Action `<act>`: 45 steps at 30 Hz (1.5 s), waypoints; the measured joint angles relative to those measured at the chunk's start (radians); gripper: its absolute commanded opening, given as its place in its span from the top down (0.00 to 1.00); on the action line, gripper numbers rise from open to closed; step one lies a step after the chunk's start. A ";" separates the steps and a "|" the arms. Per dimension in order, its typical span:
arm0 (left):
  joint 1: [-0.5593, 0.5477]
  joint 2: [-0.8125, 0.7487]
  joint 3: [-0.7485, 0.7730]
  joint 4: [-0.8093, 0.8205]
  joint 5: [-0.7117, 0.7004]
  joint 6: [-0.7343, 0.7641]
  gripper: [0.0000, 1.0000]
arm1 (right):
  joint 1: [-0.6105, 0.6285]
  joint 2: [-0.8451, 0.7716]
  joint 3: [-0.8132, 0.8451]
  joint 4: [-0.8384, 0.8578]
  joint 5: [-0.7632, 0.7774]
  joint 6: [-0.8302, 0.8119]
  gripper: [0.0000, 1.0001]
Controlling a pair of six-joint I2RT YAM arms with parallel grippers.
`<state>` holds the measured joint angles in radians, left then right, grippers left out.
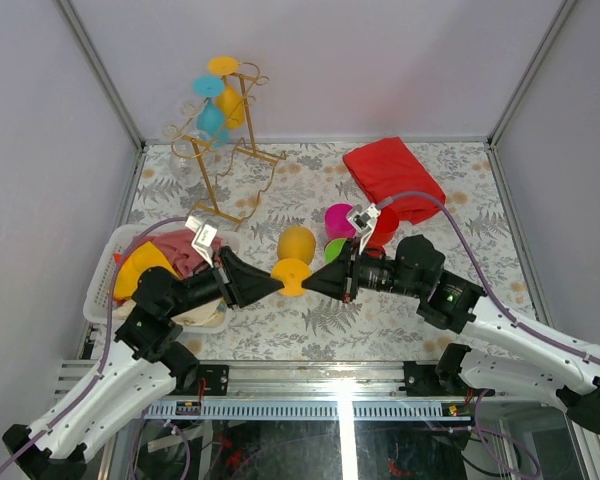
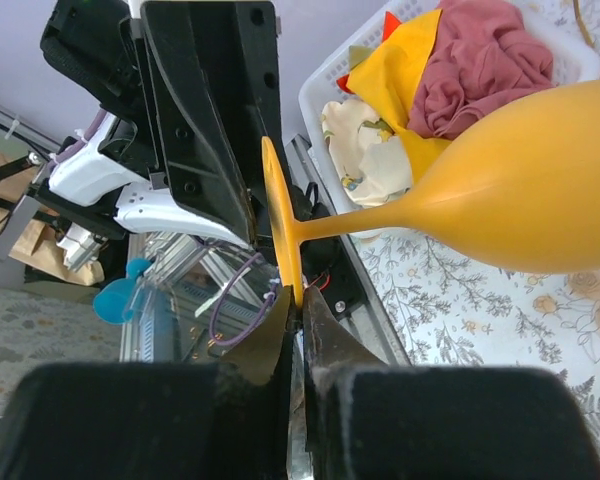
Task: Take the wine glass off the wine glass rack
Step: Place the wine glass at the center of the board.
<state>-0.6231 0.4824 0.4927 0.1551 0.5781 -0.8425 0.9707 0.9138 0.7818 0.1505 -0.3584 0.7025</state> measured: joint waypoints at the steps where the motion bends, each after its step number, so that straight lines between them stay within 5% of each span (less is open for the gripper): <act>1: -0.008 0.001 -0.003 -0.002 0.005 0.000 0.77 | 0.000 -0.003 0.002 -0.003 0.001 -0.010 1.00; 9: -0.129 0.068 -0.005 -0.005 -0.013 0.002 0.82 | 0.000 -0.027 0.019 -0.027 -0.004 -0.066 1.00; 17: -0.265 0.133 -0.013 0.076 -0.139 -0.002 0.76 | 0.000 -0.046 0.023 -0.076 -0.011 -0.097 1.00; 38: -0.339 0.153 -0.100 0.329 -0.324 -0.037 0.76 | 0.000 -0.127 0.023 -0.144 0.000 -0.128 1.00; 42: -0.339 0.183 -0.103 0.385 -0.323 -0.047 0.91 | 0.000 -0.127 0.023 -0.153 -0.001 -0.129 0.99; 45: -0.340 0.200 -0.103 0.402 -0.316 -0.050 1.00 | 0.000 -0.127 0.023 -0.167 0.000 -0.130 0.79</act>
<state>-0.9627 0.6827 0.3897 0.5571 0.2623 -0.8921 0.9703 0.7868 0.8047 -0.0170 -0.3584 0.5720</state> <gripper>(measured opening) 0.063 0.034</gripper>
